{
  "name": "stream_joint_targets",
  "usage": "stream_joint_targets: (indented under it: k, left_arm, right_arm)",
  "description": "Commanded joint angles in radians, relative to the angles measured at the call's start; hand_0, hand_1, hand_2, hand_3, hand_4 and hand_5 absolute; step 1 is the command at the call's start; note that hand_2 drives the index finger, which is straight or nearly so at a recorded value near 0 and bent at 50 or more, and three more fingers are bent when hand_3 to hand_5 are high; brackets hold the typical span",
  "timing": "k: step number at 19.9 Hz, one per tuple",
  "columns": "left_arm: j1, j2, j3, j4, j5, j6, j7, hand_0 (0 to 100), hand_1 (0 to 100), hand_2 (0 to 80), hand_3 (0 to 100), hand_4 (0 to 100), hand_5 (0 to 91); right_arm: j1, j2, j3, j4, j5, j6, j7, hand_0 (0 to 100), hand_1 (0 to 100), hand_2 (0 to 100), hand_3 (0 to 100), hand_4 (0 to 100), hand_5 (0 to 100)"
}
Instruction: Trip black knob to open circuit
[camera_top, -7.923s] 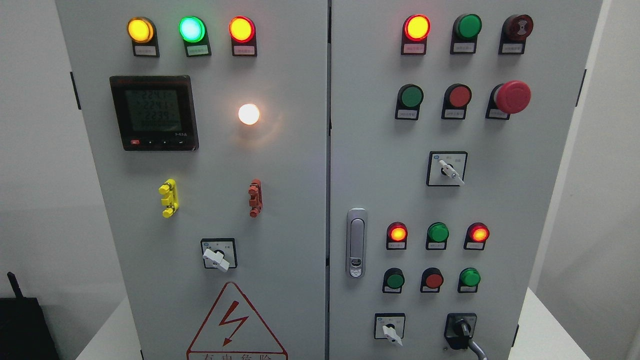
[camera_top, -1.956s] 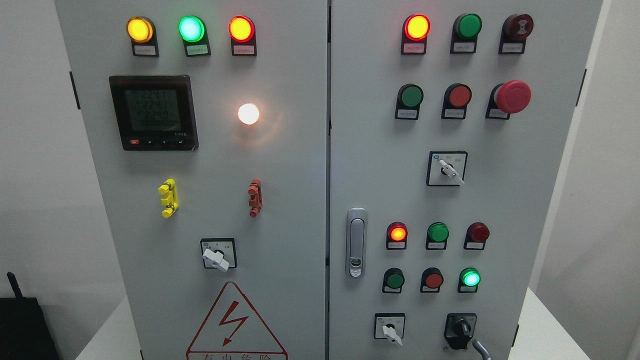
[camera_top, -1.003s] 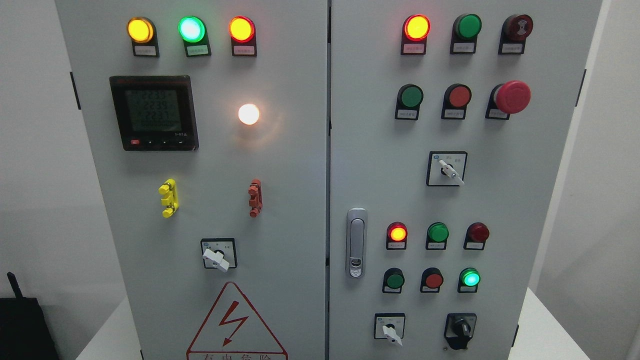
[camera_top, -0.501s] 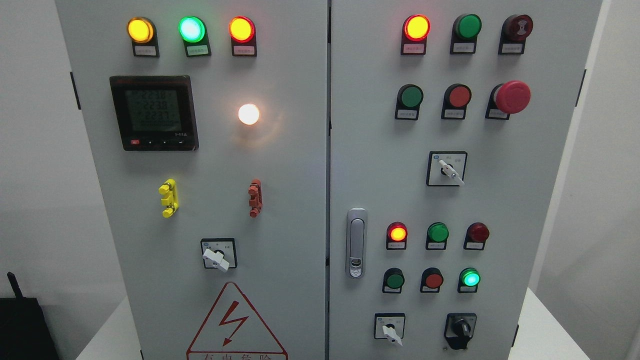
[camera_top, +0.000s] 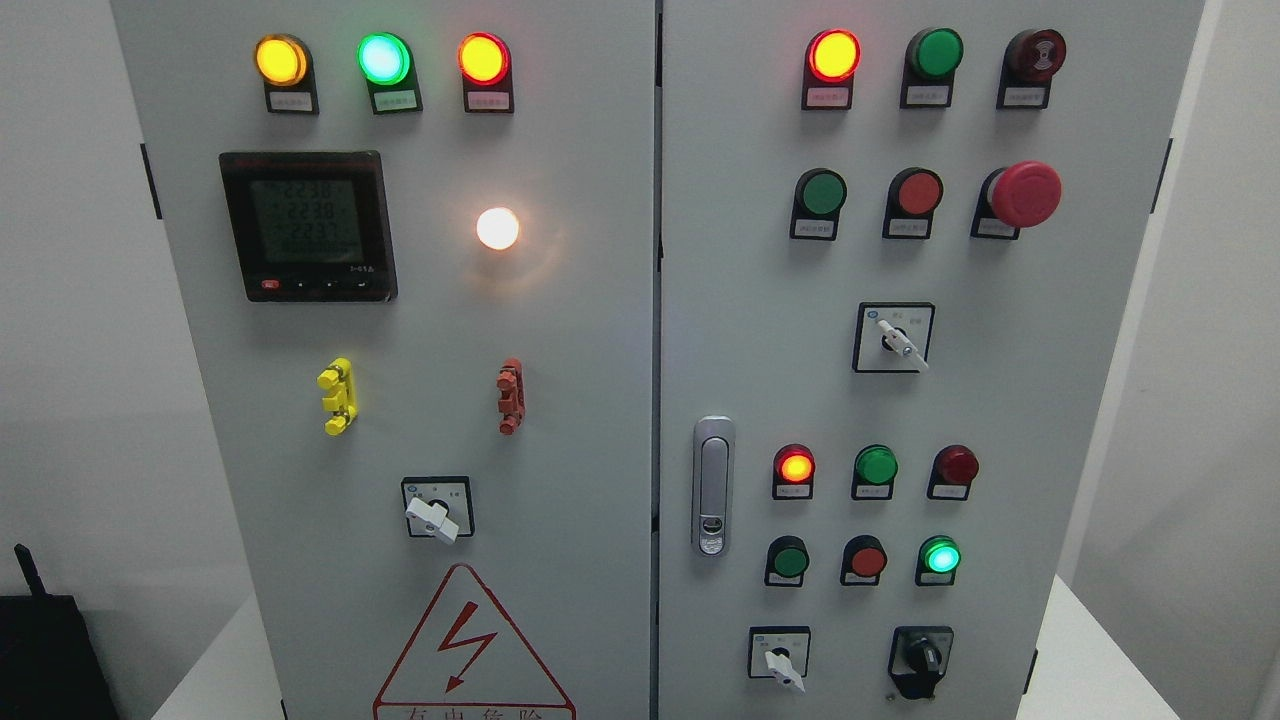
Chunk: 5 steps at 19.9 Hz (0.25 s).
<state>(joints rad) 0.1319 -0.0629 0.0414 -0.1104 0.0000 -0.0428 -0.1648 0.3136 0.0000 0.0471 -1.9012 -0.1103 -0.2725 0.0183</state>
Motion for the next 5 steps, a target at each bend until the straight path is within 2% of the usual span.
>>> stream_joint_targets:
  k: [1, 5]
  left_arm:
    - [0.0, 0.0, 0.0, 0.0, -0.023, 0.004, 0.001, 12, 39, 0.0, 0, 0, 0.0]
    - [0.0, 0.0, 0.0, 0.0, -0.023, 0.004, 0.001, 12, 39, 0.0, 0, 0, 0.0]
  right_arm:
    - [0.002, 0.021, 0.004, -0.009, 0.0, -0.001, 0.0, 0, 0, 0, 0, 0, 0]
    - [0.004, 0.023, 0.004, -0.009, 0.0, -0.002, -0.001, 0, 0, 0, 0, 0, 0]
